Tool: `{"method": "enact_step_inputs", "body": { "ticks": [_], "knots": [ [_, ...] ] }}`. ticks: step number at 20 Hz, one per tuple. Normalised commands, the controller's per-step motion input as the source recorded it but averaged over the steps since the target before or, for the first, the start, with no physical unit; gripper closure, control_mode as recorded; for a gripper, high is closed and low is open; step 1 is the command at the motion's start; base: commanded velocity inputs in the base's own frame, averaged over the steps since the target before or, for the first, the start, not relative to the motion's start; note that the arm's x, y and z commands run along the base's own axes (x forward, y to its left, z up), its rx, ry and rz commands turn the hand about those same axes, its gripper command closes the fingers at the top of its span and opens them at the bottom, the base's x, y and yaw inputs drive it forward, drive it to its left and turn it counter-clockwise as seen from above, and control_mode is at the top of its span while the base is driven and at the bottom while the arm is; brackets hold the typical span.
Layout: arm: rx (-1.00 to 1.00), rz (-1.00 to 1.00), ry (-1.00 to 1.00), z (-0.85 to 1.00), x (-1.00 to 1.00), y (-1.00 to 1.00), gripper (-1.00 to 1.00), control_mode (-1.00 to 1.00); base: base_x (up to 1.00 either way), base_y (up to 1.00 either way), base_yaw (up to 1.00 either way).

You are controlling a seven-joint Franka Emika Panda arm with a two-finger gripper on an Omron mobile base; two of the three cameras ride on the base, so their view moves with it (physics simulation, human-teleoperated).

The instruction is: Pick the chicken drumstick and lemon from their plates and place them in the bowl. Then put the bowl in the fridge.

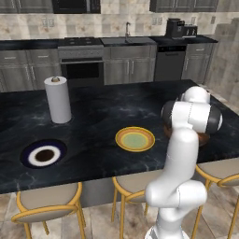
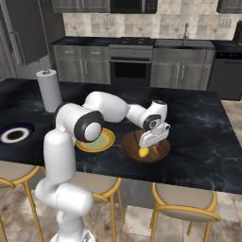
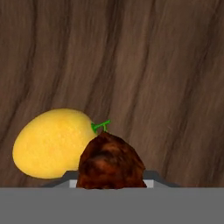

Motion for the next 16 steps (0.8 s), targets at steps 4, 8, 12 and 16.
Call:
{"method": "enact_step_inputs", "body": {
  "ticks": [4,8,12,16],
  "knots": [
    [0.00,0.00,0.06,-0.09,0.07,0.00,-1.00,-1.00,0.00,0.00,0.00],
    [0.00,0.00,0.06,-0.04,0.04,-0.01,-1.00,-1.00,0.00,0.00,0.00],
    [0.00,0.00,0.01,0.00,-0.03,-0.02,-1.00,-1.00,0.00,0.00,0.00],
    [0.03,0.00,0.00,0.07,-0.13,-0.01,-1.00,-1.00,0.00,0.00,0.00]
  ]
}}
